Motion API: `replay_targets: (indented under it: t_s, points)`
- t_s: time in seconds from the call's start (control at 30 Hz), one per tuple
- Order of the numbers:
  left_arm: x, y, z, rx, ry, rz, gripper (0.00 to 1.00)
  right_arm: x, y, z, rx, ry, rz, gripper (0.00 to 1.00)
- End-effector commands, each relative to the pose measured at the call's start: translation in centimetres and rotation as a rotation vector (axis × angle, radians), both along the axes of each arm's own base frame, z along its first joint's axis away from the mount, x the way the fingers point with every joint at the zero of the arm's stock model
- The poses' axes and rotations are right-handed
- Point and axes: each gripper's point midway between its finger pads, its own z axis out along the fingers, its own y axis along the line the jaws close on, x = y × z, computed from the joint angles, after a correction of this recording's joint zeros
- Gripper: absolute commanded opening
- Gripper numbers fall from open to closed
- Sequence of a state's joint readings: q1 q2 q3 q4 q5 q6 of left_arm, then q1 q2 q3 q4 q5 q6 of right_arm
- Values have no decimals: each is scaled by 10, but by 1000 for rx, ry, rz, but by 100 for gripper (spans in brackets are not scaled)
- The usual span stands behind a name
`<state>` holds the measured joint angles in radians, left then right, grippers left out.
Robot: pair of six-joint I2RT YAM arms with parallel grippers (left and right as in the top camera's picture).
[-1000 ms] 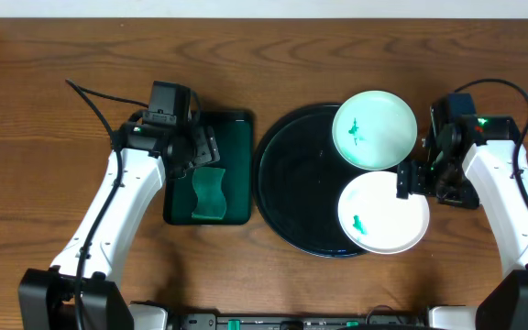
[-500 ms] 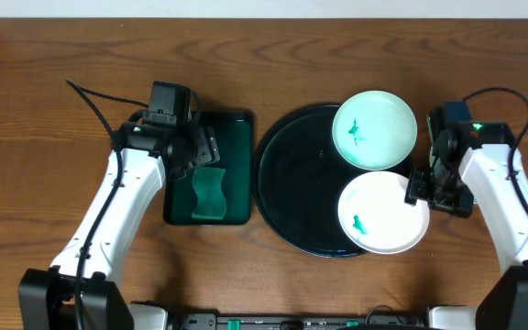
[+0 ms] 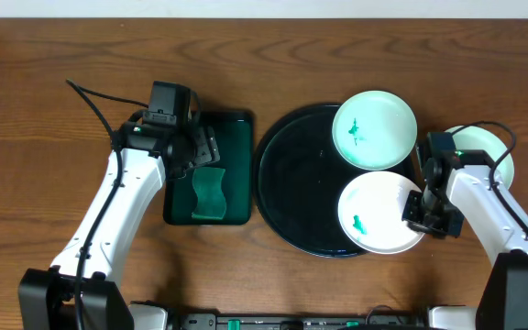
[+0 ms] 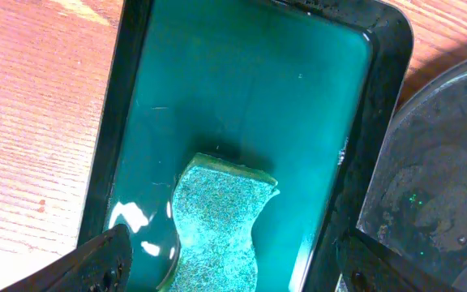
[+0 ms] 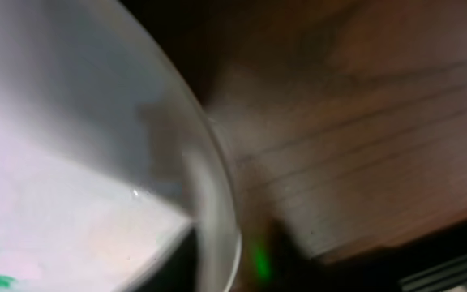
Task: Clean dirty plates on tray and stack at the side
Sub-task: 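Grasp the stained white plate rim with the right gripper and tilt it up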
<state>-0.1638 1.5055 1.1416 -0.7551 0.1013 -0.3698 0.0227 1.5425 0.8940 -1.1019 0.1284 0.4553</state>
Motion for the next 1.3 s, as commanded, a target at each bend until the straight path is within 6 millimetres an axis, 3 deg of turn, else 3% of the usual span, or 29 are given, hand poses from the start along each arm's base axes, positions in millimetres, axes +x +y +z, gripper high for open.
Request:
replay_targets:
  t_s: [0.0,0.13,0.33,0.5,0.73,0.93,1.27]
  points:
    - [5,2,7,4,-20,9,81,2,6,-1,21,-16,-13,1]
    - [5,2,7,4,-20,9,81,6,22,-2,119,-30,13,1]
    - [5,2,7,5,-20,9,81,16,71,3,421,-76,111,1]
    - [5,2,7,5,-20,9,81,29,98,11,577,-145,136,1]
    - [5,2,7,5,-20,9,81,46,112,11,589,-219,187,1]
    - [5,2,7,5,-20,9,81,61,127,11,553,-267,112,1]
    - [5,2,7,4,-20,9,81,61,141,5,439,-271,-31,2]
